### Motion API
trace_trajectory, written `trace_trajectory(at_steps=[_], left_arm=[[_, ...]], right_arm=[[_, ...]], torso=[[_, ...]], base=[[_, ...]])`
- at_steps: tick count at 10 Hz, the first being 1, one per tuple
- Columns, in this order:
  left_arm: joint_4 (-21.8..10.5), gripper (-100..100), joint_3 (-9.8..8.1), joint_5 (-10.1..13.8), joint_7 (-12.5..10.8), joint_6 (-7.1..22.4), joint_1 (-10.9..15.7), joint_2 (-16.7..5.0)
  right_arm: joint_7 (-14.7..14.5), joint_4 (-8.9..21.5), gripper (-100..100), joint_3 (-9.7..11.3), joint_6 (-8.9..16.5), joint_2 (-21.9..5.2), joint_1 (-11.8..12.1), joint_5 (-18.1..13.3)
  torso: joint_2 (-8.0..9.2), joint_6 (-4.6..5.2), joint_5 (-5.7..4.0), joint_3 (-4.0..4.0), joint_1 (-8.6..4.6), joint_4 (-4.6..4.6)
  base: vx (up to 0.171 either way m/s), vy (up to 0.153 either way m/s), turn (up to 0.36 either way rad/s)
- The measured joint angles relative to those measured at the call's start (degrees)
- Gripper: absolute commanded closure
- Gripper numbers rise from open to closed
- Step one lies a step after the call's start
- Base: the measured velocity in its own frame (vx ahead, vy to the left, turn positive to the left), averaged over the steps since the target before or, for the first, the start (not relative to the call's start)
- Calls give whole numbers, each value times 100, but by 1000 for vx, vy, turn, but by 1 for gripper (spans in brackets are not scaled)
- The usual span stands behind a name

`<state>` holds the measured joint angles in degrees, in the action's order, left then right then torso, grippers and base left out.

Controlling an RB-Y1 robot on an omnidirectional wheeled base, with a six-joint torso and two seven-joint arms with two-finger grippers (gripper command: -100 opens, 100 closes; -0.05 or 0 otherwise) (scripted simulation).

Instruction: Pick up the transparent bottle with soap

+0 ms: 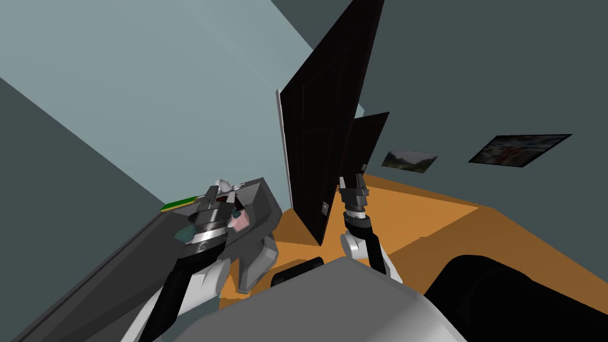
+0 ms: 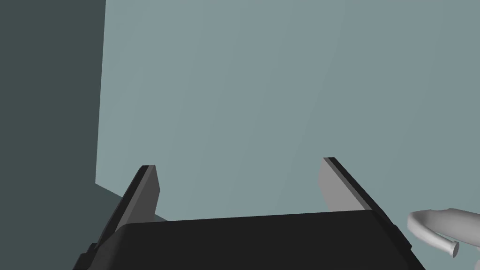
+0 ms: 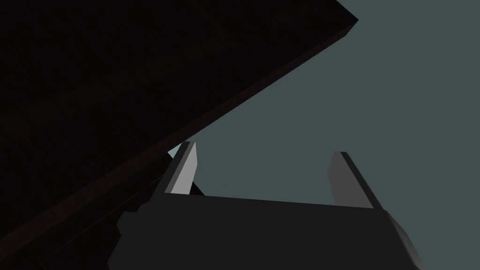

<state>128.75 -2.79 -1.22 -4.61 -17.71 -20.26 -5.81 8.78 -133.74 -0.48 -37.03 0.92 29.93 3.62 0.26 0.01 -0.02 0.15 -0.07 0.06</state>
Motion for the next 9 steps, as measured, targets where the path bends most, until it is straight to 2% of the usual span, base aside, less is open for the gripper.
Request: trace_trajectory(at_steps=[1,4,6,8,9], left_arm=[[-180,-100,-25,40,2,125,158,-154],[-429,-100,78,24,109,475,532,-252],[-847,-100,85,69,160,774,964,-403],[-1136,-100,95,112,196,1035,1296,-507],[-1172,-100,99,131,206,1168,1370,-545]], right_arm=[[0,0,0,0,0,0,0,0],[0,0,0,0,0,0,0,0],[0,0,0,0,0,0,0,0],[0,0,0,0,0,0,0,0],[0,0,0,0,0,0,0,0]], torso=[[6,0,-1,3,-7,1],[-3,0,0,-1,1,0],[10,0,-2,6,-9,2],[8,0,-2,5,-8,2],[2,-2,-1,2,-3,1]], base=[[-77,-26,3],[-71,-20,-2],[-104,-43,0],[-82,-31,1],[-81,-12,6]])
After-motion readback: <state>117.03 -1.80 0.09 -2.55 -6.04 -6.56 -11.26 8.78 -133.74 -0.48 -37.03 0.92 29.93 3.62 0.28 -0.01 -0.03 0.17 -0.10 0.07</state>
